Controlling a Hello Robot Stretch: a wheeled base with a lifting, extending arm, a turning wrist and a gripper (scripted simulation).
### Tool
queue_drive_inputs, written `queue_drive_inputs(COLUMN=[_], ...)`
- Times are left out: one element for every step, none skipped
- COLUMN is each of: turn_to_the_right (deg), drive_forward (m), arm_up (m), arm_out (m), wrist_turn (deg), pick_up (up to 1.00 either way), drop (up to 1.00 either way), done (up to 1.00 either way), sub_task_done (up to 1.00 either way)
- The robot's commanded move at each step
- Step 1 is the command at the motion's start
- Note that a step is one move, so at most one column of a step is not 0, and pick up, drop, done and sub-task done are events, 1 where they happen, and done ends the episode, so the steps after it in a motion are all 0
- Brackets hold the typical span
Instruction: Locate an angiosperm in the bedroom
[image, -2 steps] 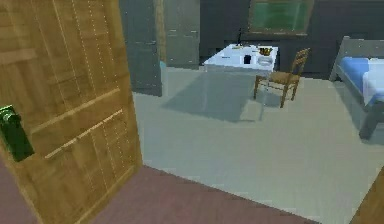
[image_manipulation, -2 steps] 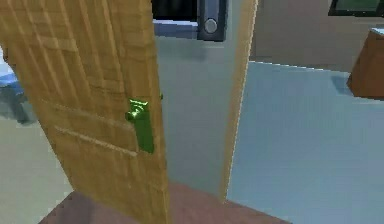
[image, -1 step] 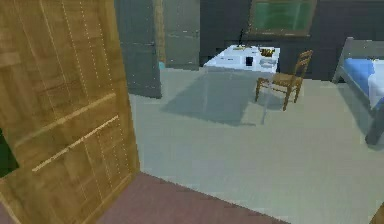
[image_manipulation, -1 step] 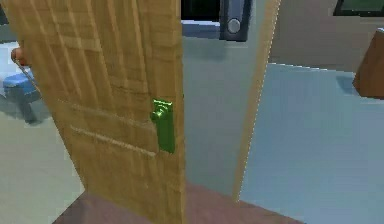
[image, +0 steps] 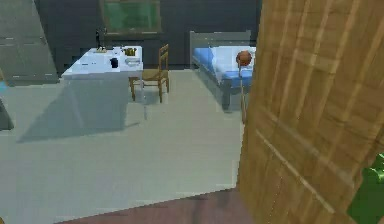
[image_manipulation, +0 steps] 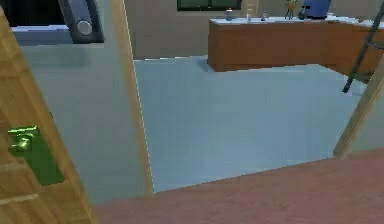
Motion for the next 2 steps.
queue_drive_inputs(turn_to_the_right=[0.0,0.0], drive_forward=[1.0,1.0], arm_up=[0.0,0.0], arm_out=[0.0,0.0], wrist_turn=[0.0,0.0], pick_up=[0.0,0.0], drop=[0.0,0.0], done=[0.0,0.0], sub_task_done=[0.0,0.0])
